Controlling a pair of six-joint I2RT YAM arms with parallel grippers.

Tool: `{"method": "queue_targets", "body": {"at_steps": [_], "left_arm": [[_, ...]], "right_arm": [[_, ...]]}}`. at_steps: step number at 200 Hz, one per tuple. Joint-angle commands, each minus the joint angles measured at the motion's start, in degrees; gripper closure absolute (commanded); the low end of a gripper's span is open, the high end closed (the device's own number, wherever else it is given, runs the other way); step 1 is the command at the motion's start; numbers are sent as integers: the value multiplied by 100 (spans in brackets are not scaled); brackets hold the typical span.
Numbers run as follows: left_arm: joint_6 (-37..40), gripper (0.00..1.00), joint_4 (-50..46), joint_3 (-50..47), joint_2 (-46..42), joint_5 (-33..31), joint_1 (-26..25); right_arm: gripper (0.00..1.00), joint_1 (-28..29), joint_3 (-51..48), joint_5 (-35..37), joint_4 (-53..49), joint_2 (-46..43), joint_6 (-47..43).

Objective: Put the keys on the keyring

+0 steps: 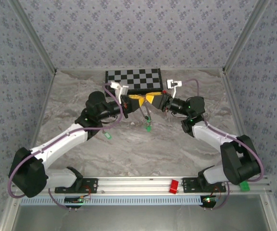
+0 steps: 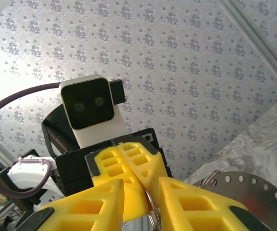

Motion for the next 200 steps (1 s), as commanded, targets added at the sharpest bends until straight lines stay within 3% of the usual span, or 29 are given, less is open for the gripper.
{"method": "queue_targets", "body": {"at_steps": [1,67,200], "left_arm": [[-87,100,432,164,12,134,87],[-197,100,587,177,38,223,177],[-274,100,640,184,136,270,217]], "right_arm": [[75,-13,191,-311,543,96,396],[73,-1,174,-339,299,116,258],[87,68,262,-478,898,247,633]]}}
